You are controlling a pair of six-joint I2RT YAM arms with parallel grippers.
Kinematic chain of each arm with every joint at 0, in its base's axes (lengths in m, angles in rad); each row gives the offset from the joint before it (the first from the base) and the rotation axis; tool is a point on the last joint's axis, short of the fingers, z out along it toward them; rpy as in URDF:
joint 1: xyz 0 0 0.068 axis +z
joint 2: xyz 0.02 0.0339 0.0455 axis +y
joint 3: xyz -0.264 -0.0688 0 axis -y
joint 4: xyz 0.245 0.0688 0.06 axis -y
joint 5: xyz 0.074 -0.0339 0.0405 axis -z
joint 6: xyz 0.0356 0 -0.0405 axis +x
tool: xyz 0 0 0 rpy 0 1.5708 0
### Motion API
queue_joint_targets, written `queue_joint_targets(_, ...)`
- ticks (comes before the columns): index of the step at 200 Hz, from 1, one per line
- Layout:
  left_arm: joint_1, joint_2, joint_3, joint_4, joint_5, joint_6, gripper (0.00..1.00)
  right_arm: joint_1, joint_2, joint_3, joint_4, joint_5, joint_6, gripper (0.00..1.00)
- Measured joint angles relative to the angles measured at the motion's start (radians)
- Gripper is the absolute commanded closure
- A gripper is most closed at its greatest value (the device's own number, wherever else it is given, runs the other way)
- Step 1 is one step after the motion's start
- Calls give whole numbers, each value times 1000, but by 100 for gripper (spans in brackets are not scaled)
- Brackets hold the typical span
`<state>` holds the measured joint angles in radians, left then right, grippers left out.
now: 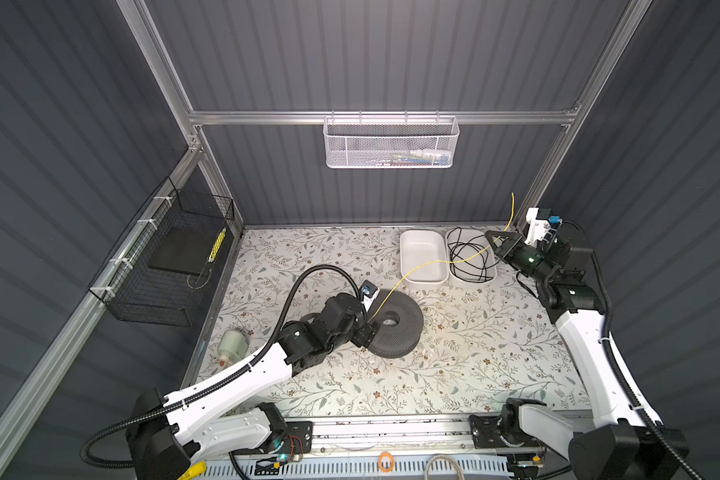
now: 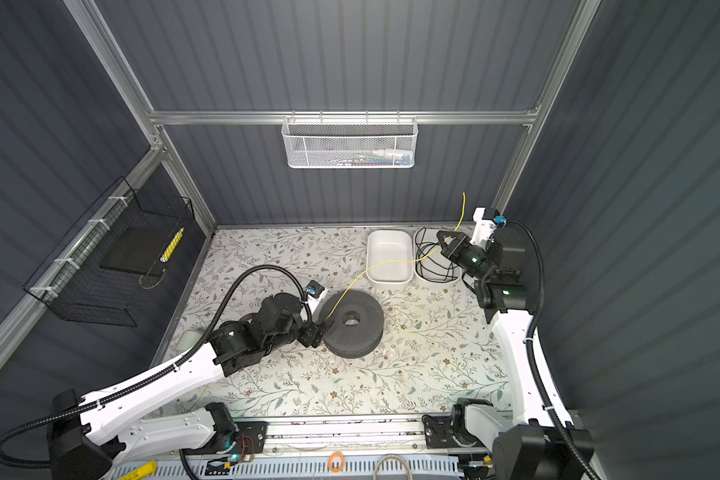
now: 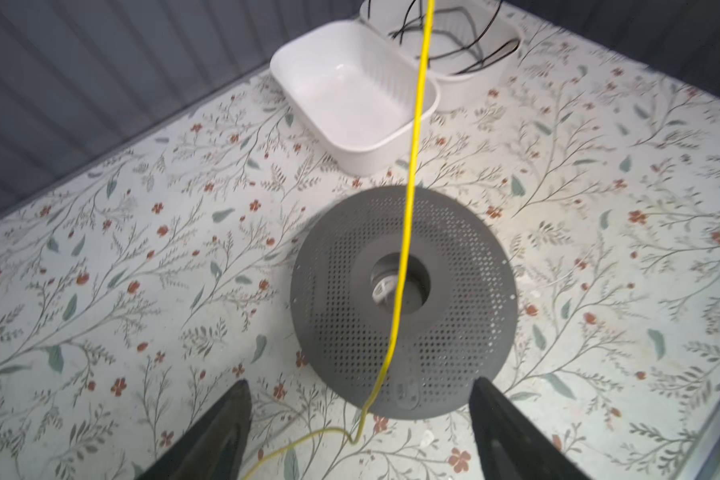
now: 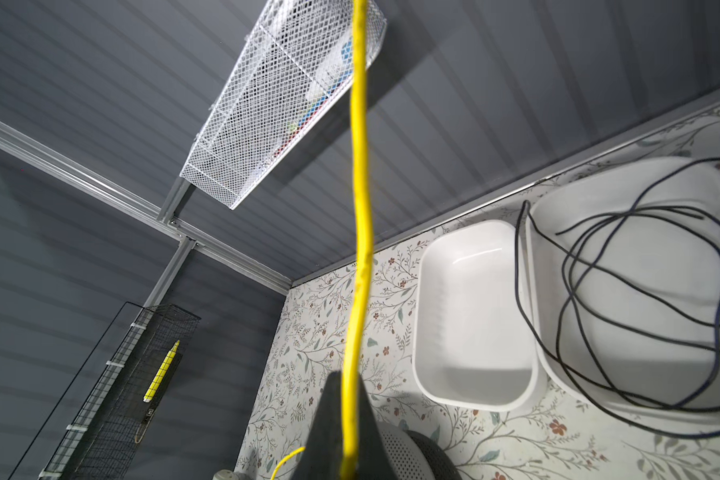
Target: Wrap the cables
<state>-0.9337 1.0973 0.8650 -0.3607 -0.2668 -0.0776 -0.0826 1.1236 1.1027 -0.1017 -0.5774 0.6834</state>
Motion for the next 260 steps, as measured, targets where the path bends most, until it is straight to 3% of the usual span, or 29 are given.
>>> queue_joint_targets(12, 3, 4, -13, -2, 6, -10, 22, 0, 14, 20, -3, -11, -8, 100)
queue_joint_targets(83, 2, 120, -48, 108, 52, 3, 65, 0, 31, 28, -48, -35, -23, 100)
queue_joint_targets(122, 2, 122, -51, 154, 39, 45, 76, 0, 27, 28, -49, -46, -24, 100)
queue_joint_targets(150, 5, 122, -65, 177, 43, 70, 93, 0, 20, 28, -50, -48, -31, 100)
queue_joint_targets(170, 6, 122, -66, 181, 50, 88, 100, 0, 19, 28, -50, -49, -33, 99)
queue_joint_targets(199, 6, 122, -27, 132, 74, 112, 100, -7, 19, 28, -53, -52, -32, 95)
queue_joint_targets(212, 6, 122, 21, 105, 91, 117, 100, -10, 19, 28, -53, -54, -29, 88)
queue_joint_targets(226, 6, 122, 73, 90, 113, 123, 100, -13, 19, 28, -51, -60, -19, 62)
queue_joint_targets(260, 6, 145, 203, 76, 170, 126, 100, -13, 14, 28, -51, -69, -15, 47)
